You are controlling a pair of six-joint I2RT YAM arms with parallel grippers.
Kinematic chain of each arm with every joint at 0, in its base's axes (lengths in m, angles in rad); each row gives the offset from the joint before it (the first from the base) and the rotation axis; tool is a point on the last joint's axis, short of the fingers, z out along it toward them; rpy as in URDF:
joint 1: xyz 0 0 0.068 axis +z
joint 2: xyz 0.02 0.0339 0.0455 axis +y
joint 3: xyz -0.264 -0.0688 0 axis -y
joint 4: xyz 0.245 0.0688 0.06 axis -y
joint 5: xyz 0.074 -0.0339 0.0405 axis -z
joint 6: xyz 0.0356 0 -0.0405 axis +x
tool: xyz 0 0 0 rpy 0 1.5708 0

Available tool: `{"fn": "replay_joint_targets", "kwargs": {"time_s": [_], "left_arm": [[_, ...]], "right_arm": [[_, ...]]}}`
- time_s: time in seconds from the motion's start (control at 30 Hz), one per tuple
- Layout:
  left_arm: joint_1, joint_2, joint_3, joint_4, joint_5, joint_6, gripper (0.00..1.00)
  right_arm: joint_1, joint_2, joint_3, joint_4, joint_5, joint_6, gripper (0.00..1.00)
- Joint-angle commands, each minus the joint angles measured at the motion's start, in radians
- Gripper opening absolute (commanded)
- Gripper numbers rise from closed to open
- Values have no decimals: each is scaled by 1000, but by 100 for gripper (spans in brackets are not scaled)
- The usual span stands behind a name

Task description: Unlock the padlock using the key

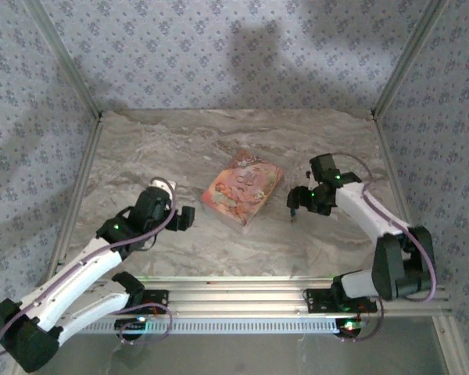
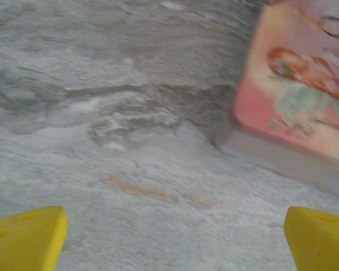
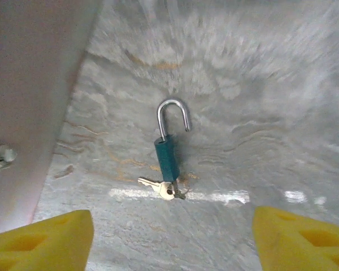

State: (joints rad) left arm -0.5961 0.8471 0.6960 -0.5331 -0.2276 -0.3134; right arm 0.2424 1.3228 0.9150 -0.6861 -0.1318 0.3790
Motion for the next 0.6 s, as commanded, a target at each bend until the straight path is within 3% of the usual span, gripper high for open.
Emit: {"fn": "replay_joint_targets", "kwargs": {"time_s": [0.0, 0.17, 0.2, 0.3, 0.43, 0.57], "left_arm": [[123, 41, 68, -22, 55, 87, 98], [329, 125, 83, 103, 149, 198, 98], [349, 134, 72, 142, 154, 245, 98], [396, 145, 1, 272, 100, 355, 98], [529, 132, -141, 476, 134, 284, 98], [574, 95, -313, 734, 115, 263, 98]], "right_arm": [[-15, -108, 13, -53, 175, -43, 81], [-43, -281, -135, 146, 408, -62, 90], [-46, -303, -182, 220, 436, -89, 99], [-48, -352, -335, 457, 489, -211, 100], [-55, -322, -443, 647, 555, -320, 100], [-85, -274, -552, 915, 530, -365, 100]]}}
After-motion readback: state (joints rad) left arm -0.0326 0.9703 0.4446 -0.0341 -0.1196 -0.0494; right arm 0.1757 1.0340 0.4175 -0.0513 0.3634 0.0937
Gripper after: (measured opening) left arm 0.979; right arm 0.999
